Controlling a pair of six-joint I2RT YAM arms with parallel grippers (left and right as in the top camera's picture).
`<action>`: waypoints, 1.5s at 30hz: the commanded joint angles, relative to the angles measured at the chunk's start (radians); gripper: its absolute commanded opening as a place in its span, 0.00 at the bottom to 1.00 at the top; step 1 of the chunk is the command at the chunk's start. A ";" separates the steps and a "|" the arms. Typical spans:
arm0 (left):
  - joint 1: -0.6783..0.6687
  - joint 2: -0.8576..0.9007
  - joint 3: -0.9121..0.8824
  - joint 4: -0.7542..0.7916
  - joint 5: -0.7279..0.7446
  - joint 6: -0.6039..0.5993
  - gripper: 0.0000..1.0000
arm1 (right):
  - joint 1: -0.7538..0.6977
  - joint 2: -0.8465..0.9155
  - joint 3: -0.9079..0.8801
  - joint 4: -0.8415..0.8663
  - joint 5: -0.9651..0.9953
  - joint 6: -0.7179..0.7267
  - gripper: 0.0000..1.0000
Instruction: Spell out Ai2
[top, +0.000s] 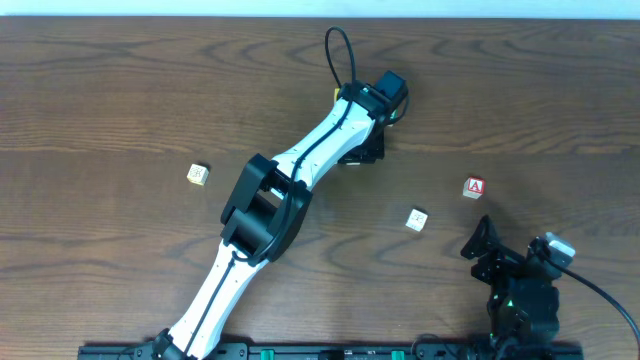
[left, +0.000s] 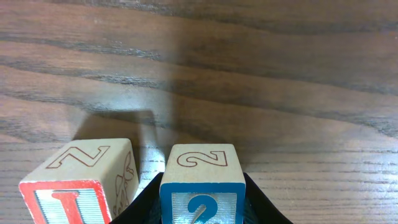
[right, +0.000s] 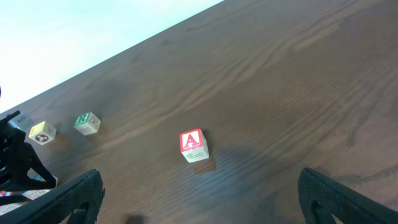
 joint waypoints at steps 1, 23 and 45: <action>0.010 0.024 -0.005 0.004 -0.029 0.007 0.06 | -0.007 -0.004 0.020 -0.002 0.007 -0.004 0.99; 0.018 0.024 -0.005 0.013 -0.021 0.006 0.33 | -0.007 -0.004 0.020 -0.006 0.007 -0.004 0.99; 0.022 0.024 -0.005 0.046 -0.054 0.023 0.41 | -0.007 -0.004 0.020 -0.006 0.007 -0.004 0.99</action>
